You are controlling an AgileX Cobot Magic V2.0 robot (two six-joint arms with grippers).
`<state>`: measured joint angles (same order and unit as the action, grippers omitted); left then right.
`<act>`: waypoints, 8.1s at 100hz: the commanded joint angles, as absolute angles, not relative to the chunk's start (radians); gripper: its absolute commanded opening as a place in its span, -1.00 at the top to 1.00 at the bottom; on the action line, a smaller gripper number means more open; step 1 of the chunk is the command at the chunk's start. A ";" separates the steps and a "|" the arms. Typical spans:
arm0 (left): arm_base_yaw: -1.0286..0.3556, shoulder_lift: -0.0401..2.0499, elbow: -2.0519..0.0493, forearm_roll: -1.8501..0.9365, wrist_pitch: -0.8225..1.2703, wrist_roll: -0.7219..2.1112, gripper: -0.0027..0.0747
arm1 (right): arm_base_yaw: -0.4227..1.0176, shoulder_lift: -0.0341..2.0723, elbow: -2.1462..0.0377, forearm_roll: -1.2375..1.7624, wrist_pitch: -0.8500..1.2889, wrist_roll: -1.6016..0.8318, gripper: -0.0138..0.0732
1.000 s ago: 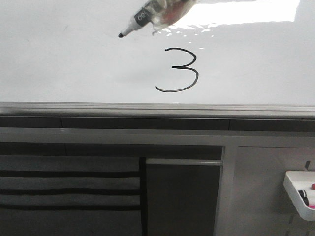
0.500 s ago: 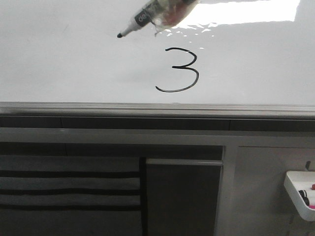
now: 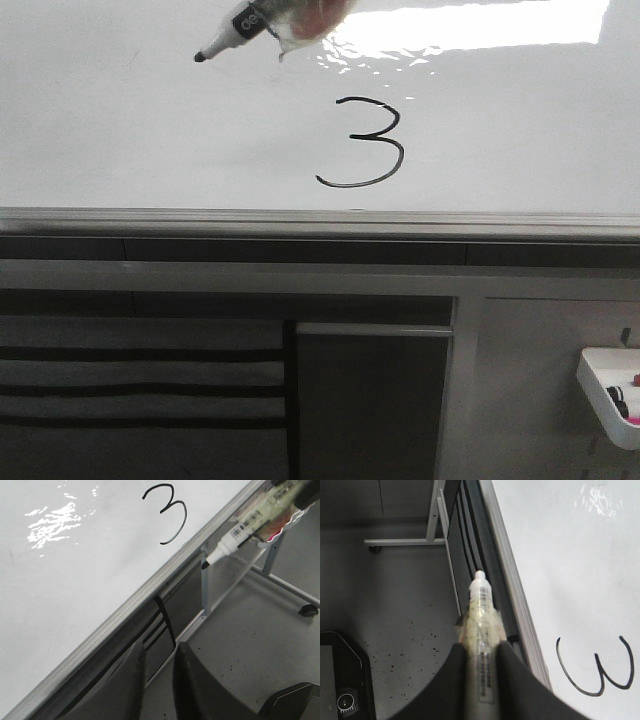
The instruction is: Write number 3 on whiteboard
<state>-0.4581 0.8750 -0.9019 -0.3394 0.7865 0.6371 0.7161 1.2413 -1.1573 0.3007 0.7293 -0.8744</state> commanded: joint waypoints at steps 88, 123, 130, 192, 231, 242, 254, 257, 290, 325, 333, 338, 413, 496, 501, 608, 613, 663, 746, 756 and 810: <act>-0.703 1.092 -0.931 -0.373 0.530 0.974 0.06 | 0.760 1.276 -1.185 0.313 0.641 -0.895 0.81; -0.705 1.185 -0.933 -0.403 0.450 0.974 0.06 | 0.762 1.276 -1.185 0.313 0.639 -0.895 0.81; -0.705 1.185 -0.933 -0.403 0.448 0.974 0.06 | 0.762 1.276 -1.185 0.313 0.639 -0.895 0.81; -0.705 1.185 -0.933 -0.438 0.442 0.974 0.78 | 0.762 1.276 -1.185 0.313 0.639 -0.895 0.81; -0.705 1.185 -0.933 -0.440 0.438 0.974 0.98 | 0.760 1.276 -1.185 0.313 0.623 -0.895 0.76; -0.705 1.185 -0.933 -0.440 0.438 0.974 0.98 | 0.760 1.276 -1.185 0.313 0.623 -0.895 0.57; -0.705 1.185 -0.933 -0.440 0.438 0.974 0.98 | 0.760 1.276 -1.185 0.313 0.623 -0.895 0.33; -0.705 1.185 -0.933 -0.440 0.438 0.974 0.98 | 0.760 1.276 -1.185 0.313 0.623 -0.895 0.28; -0.689 1.185 -0.933 -0.444 0.433 0.940 0.98 | 0.661 1.197 -1.185 0.309 0.610 -0.887 0.16; -0.474 1.277 -0.931 -0.446 0.308 0.660 0.98 | 0.463 0.996 -1.185 0.309 0.643 -0.824 0.16; -0.411 1.325 -0.931 -0.448 0.265 0.577 0.98 | 0.449 0.987 -1.185 0.309 0.687 -0.824 0.16; -0.380 1.352 -0.931 -0.464 0.235 0.546 0.98 | 0.447 0.986 -1.185 0.309 0.714 -0.824 0.16; -0.314 1.446 -0.931 -0.621 0.095 0.540 0.88 | 0.447 0.986 -1.185 0.309 0.777 -0.818 0.16; -0.314 1.045 -0.933 -0.331 0.434 0.544 -0.08 | 0.233 0.844 -1.182 0.168 0.954 -0.237 0.17; -0.314 0.978 -0.933 -0.318 0.483 0.544 -0.08 | 0.226 0.817 -1.168 0.157 0.952 -0.200 0.17; -0.314 0.257 -0.412 -0.263 0.143 0.170 0.98 | 0.222 0.389 -0.603 0.108 0.373 -0.014 0.84; -0.314 0.257 -0.405 -0.263 0.143 0.170 0.98 | 0.222 0.389 -0.603 0.108 0.373 -0.014 0.84; -0.244 0.148 -0.282 -0.143 0.128 0.176 0.98 | 0.222 0.389 -0.603 0.108 0.373 -0.014 0.84; -0.098 -0.037 0.008 -0.159 -0.088 0.176 0.98 | 0.222 0.389 -0.603 0.108 0.376 -0.014 0.84; -0.098 -0.037 0.008 -0.159 -0.088 0.176 0.98 | 0.222 0.389 -0.603 0.108 0.376 -0.014 0.84; -0.098 -0.037 0.008 -0.159 -0.088 0.176 0.98 | 0.222 0.389 -0.603 0.108 0.376 -0.014 0.84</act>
<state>-0.1004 -0.0058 0.0070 -0.1506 -0.0112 0.1785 0.2253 0.3797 -0.5787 0.1135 0.4558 -0.0121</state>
